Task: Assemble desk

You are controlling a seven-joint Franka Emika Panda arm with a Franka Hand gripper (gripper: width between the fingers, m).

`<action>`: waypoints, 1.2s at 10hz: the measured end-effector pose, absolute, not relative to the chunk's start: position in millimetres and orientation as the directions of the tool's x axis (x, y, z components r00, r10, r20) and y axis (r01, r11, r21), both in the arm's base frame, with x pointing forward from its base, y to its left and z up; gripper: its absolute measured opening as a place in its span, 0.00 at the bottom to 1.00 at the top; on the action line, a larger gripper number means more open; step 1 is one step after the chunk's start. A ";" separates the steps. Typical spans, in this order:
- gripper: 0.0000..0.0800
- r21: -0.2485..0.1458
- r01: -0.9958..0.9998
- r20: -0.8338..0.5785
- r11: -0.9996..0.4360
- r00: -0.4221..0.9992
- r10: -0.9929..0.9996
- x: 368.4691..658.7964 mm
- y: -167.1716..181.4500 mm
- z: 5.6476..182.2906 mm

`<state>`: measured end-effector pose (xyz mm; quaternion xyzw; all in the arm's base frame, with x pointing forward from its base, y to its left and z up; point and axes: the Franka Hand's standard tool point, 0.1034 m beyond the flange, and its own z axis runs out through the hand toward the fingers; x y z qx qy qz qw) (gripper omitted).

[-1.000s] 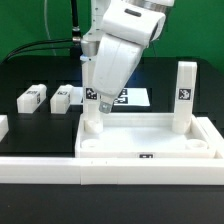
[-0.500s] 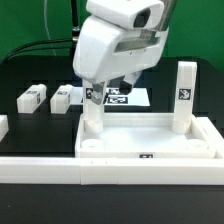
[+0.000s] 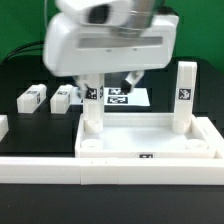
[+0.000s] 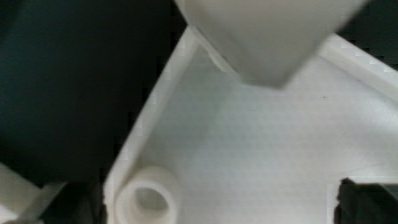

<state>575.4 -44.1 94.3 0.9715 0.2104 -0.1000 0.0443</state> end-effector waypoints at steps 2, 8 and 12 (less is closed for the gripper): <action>0.81 0.033 0.308 -0.187 -0.951 0.936 0.297 574.8 -71.4 94.4; 0.81 -0.017 -0.108 -0.232 -0.994 0.967 -0.101 571.1 -105.4 89.0; 0.81 -0.061 -0.166 -0.269 -0.984 0.952 -0.145 548.9 -146.3 79.3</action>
Offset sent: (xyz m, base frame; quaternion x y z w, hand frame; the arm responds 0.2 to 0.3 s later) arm 0.0000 0.0000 0.0000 0.0000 0.0000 0.1296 0.9916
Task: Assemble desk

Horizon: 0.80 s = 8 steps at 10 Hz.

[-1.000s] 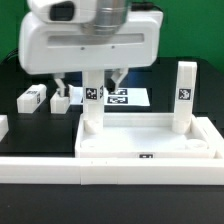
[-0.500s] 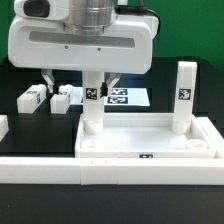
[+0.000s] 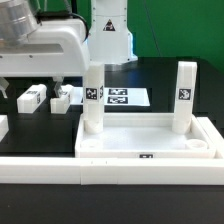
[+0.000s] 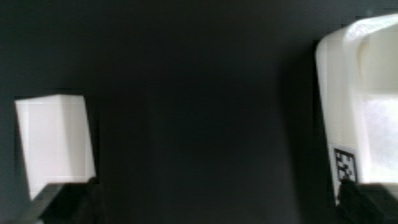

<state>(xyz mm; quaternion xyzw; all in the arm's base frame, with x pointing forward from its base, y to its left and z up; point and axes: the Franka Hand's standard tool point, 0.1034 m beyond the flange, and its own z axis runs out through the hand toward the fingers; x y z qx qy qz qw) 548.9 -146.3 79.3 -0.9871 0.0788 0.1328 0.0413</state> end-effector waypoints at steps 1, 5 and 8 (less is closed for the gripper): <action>0.81 -0.061 -0.162 -0.269 -0.985 0.953 -0.140 549.4 -144.2 79.1; 0.81 -0.074 -0.195 -0.286 -0.978 0.944 -0.167 536.0 -149.8 71.6; 0.81 -0.079 -0.284 -0.321 -0.956 0.915 -0.245 505.5 -163.0 57.2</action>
Offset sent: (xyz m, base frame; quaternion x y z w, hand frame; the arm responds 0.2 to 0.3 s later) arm 0.0000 0.0000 0.0000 0.0000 0.0000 0.0000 1.0000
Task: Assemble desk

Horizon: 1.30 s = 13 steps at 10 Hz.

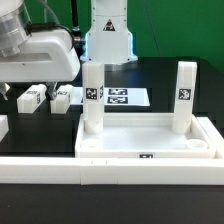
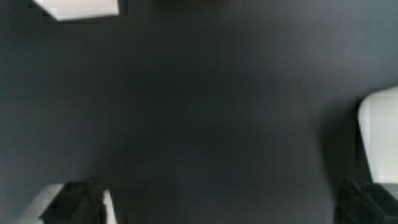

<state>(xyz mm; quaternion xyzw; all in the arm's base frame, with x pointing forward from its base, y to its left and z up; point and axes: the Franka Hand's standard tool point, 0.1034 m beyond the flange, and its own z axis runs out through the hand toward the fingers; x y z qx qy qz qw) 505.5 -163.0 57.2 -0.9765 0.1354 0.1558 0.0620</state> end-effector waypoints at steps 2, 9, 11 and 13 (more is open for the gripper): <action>0.81 -0.062 -0.249 -0.293 -0.967 0.930 -0.220 511.9 -152.6 54.9; 0.81 -0.146 -0.505 -0.450 -0.851 0.800 -0.397 450.6 -157.1 45.0; 0.81 -0.143 -0.502 -0.445 -0.853 0.803 -0.398 451.8 -158.1 44.1; 0.81 -0.143 -0.502 -0.446 -0.853 0.802 -0.398 451.2 -158.1 43.1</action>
Offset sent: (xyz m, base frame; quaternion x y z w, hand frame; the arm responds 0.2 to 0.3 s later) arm 0.0000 0.0000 0.0000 0.0000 0.0000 0.0000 1.0000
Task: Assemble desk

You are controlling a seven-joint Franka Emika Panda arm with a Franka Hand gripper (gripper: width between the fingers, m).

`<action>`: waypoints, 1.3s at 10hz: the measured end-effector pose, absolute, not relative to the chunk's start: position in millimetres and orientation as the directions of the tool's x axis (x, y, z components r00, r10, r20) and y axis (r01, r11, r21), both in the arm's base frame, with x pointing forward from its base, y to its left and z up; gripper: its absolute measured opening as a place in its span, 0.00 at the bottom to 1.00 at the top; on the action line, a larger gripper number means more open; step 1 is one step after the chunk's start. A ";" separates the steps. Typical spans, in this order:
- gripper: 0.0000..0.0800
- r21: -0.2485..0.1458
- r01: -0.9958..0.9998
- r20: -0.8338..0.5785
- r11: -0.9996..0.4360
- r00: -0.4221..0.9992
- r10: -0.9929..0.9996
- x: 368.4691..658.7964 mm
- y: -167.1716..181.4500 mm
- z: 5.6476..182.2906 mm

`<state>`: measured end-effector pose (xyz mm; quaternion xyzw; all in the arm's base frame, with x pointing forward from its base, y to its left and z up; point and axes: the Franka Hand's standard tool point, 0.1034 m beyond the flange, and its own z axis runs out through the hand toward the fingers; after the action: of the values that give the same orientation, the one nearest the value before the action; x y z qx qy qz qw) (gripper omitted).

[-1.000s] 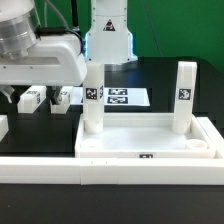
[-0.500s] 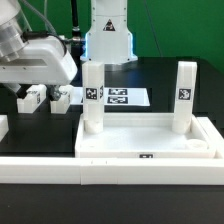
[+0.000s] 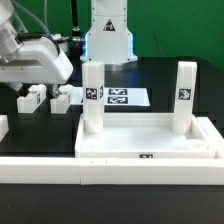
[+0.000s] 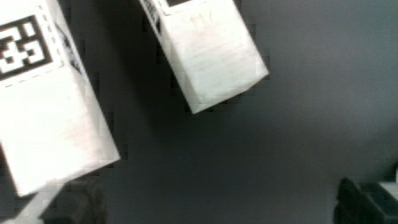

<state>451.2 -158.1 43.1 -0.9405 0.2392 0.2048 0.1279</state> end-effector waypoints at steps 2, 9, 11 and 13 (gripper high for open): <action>0.81 -0.151 -0.555 -0.478 -0.818 0.765 -0.431 437.7 -156.7 38.7; 0.81 -0.179 -0.581 -0.734 -0.794 0.616 -0.285 426.6 -148.8 42.3; 0.81 -0.178 -0.594 -0.804 -0.785 0.547 -0.232 421.7 -148.5 36.9; 0.81 -0.136 -0.591 -0.870 -0.795 0.455 -0.189 418.6 -143.9 39.3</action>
Offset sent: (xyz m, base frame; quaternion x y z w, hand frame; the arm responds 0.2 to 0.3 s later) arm 0.0000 0.0000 0.0000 0.0000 -0.0650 0.0000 0.9979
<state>418.6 -143.9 39.3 -0.8250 0.2364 0.4655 0.2161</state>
